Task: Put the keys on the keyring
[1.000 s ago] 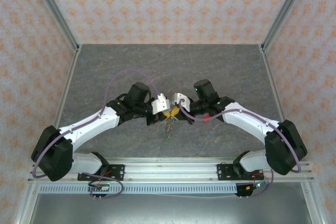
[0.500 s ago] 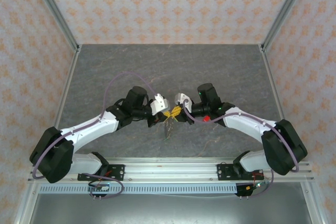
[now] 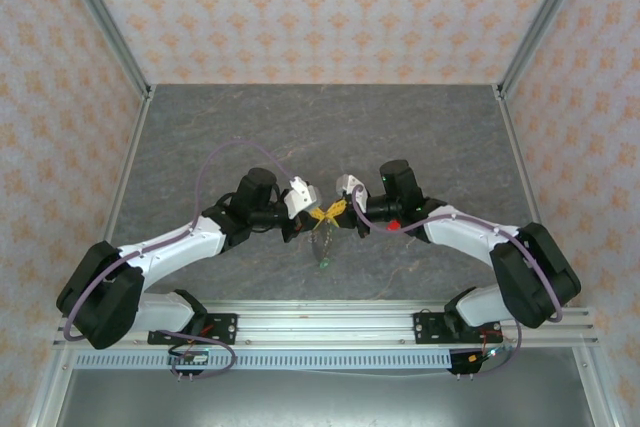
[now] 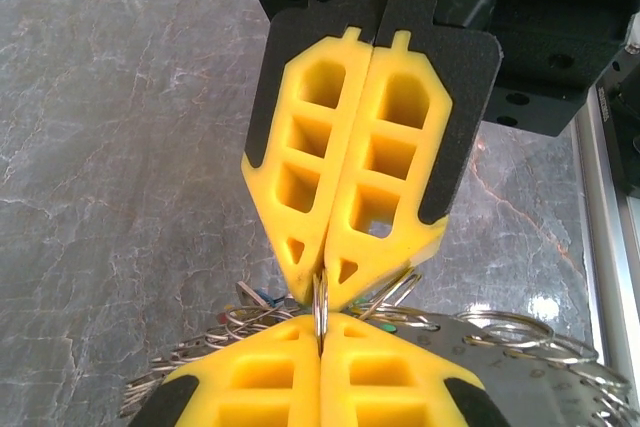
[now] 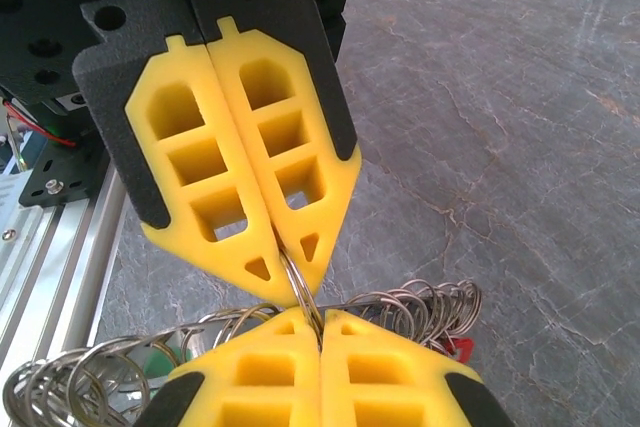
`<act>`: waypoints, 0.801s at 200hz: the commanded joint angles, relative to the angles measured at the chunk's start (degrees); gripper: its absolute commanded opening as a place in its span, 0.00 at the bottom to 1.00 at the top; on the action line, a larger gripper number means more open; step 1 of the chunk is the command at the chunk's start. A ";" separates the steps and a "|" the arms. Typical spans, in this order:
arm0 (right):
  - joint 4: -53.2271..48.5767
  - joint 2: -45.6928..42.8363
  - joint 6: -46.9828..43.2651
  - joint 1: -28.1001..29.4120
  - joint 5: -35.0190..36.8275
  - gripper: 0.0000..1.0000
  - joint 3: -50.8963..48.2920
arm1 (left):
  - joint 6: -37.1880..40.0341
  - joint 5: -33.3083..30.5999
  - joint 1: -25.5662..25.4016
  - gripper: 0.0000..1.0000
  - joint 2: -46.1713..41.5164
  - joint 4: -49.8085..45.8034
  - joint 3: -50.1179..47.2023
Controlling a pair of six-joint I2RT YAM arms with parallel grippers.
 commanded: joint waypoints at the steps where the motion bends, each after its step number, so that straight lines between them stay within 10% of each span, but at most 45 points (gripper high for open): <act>1: -5.93 -1.17 -3.94 -0.04 -0.94 0.00 4.23 | 4.62 0.31 -0.49 0.10 -1.92 -4.29 3.27; 84: -25.91 -2.08 -15.18 1.93 1.52 0.00 13.62 | 12.28 -1.82 -0.72 0.20 1.06 -16.25 9.83; 160: -26.37 -4.03 -15.48 2.91 1.95 0.00 14.51 | 13.02 -2.84 -1.03 0.00 1.91 -17.73 10.39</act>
